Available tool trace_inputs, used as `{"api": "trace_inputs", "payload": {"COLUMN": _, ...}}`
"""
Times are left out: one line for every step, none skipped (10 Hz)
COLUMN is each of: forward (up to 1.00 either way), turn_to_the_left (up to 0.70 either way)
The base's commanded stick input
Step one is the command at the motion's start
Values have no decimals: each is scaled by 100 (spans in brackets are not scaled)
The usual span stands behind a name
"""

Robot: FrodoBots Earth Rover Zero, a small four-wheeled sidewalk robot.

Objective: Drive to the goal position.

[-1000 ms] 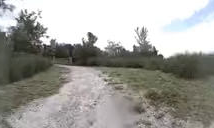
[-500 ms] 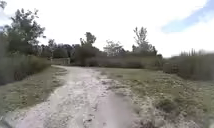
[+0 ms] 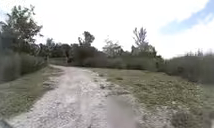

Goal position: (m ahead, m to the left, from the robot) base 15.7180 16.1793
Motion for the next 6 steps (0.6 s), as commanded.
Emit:
{"api": "trace_inputs", "payload": {"forward": 70, "turn_to_the_left": 35}}
{"api": "trace_inputs", "payload": {"forward": 70, "turn_to_the_left": 35}}
{"api": "trace_inputs", "payload": {"forward": 70, "turn_to_the_left": 35}}
{"api": "trace_inputs", "payload": {"forward": 70, "turn_to_the_left": 35}}
{"api": "trace_inputs", "payload": {"forward": 70, "turn_to_the_left": 35}}
{"api": "trace_inputs", "payload": {"forward": 70, "turn_to_the_left": 35}}
